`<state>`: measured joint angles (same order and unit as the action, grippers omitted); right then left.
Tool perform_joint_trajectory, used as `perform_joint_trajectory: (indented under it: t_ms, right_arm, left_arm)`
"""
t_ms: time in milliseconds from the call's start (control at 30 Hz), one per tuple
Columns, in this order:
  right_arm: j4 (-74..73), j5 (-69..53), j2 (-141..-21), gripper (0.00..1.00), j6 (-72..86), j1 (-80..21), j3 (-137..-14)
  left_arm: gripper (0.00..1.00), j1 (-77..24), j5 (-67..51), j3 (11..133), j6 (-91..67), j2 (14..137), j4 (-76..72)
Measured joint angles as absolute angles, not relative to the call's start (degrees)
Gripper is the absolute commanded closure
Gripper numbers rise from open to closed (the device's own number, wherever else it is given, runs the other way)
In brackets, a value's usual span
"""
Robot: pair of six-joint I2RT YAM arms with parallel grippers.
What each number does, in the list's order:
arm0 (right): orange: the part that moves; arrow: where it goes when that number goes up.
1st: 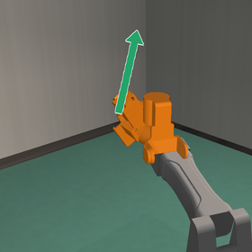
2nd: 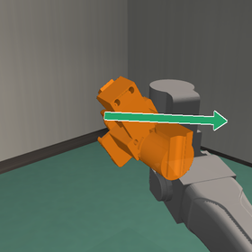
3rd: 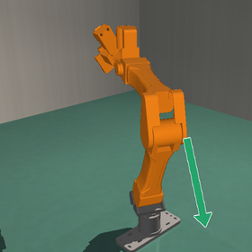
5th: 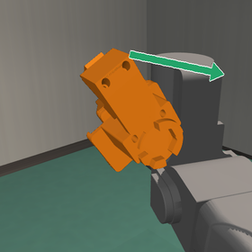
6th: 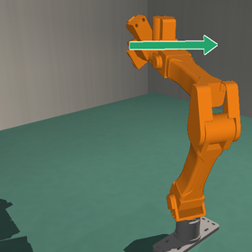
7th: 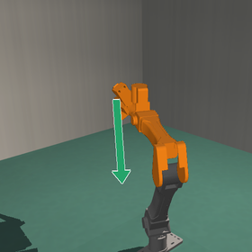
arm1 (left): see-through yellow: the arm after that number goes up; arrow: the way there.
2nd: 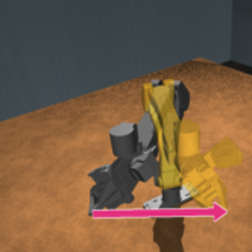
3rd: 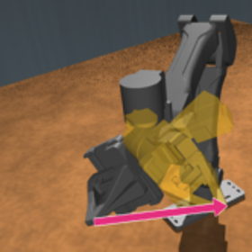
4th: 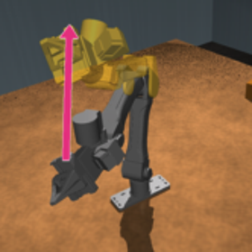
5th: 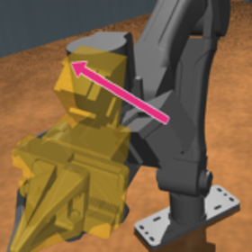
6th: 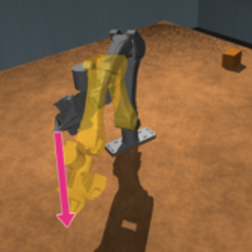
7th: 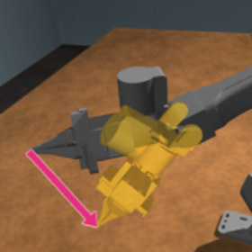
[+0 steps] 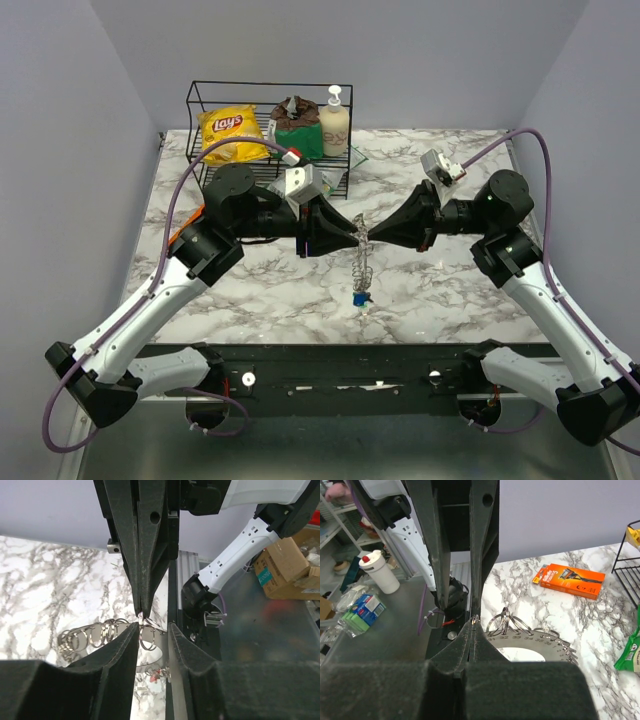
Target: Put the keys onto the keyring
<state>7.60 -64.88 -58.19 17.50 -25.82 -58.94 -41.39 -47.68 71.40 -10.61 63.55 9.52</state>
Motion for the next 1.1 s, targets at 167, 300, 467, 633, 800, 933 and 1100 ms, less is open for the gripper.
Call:
perform_joint_trajectory:
  t_ms: [167,300,467,633,800,933,1100]
  right_arm:
    - [7.6,-64.9,-58.2,0.99,17.5,-25.8,-58.9]
    - [7.6,-64.9,-58.2,0.99,17.5,-25.8,-58.9]
    - [7.6,-64.9,-58.2,0.99,17.5,-25.8,-58.9]
    - [7.4,-64.9,-58.2,0.99,17.3,-25.8,-58.9]
    - [7.2,-64.8,-58.1,0.99,17.0,-25.8,-58.9]
    - [7.1,-64.8,-58.1,0.99,16.9,-25.8,-58.9]
    - [7.0,-64.7,-58.1,0.99,16.9,-25.8,-58.9]
  left_arm:
    - [0.59,-41.4,-45.8,71.4,-10.1,62.4,9.5]
    - [0.60,-41.4,-44.4,71.2,-9.8,62.5,9.5]
    - [0.61,-41.4,-44.1,71.2,-9.6,63.7,9.5]
    - [0.62,-41.4,-44.1,70.8,-9.7,65.0,9.5]
    - [0.64,-41.4,-44.2,70.8,-9.7,65.6,9.3]
    - [0.67,-41.4,-44.5,70.8,-10.0,65.7,9.1]
    - [0.76,-41.4,-45.1,70.7,-10.4,66.0,9.0]
